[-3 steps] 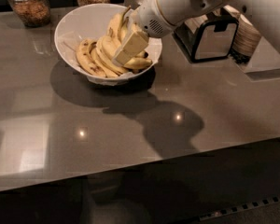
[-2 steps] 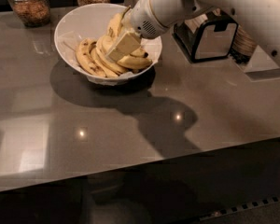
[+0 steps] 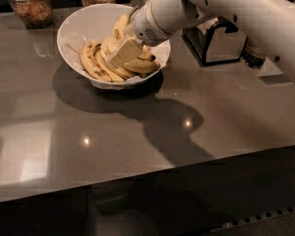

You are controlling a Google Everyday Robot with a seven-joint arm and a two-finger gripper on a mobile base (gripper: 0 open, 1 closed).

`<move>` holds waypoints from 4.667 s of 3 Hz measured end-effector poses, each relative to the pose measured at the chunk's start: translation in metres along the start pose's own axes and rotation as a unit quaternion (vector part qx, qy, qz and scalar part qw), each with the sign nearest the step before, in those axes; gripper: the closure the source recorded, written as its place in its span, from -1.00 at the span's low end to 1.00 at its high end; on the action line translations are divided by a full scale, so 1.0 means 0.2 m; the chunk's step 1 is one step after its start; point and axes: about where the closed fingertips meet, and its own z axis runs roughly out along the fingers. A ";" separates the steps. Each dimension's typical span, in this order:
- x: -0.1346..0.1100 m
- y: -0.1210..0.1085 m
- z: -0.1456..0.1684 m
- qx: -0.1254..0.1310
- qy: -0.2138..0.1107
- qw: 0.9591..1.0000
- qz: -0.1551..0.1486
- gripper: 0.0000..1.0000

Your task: Pick banana from white bowl

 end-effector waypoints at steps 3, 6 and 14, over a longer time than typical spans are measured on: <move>0.10 0.02 0.03 0.002 0.014 0.999 0.033 -0.24; 0.20 -0.01 0.02 0.015 0.030 0.998 0.050 0.61; 0.09 0.26 -0.57 -0.095 0.201 0.975 0.000 1.00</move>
Offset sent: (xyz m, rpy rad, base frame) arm -0.0051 -0.0094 -0.0168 0.0029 0.0551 -0.0533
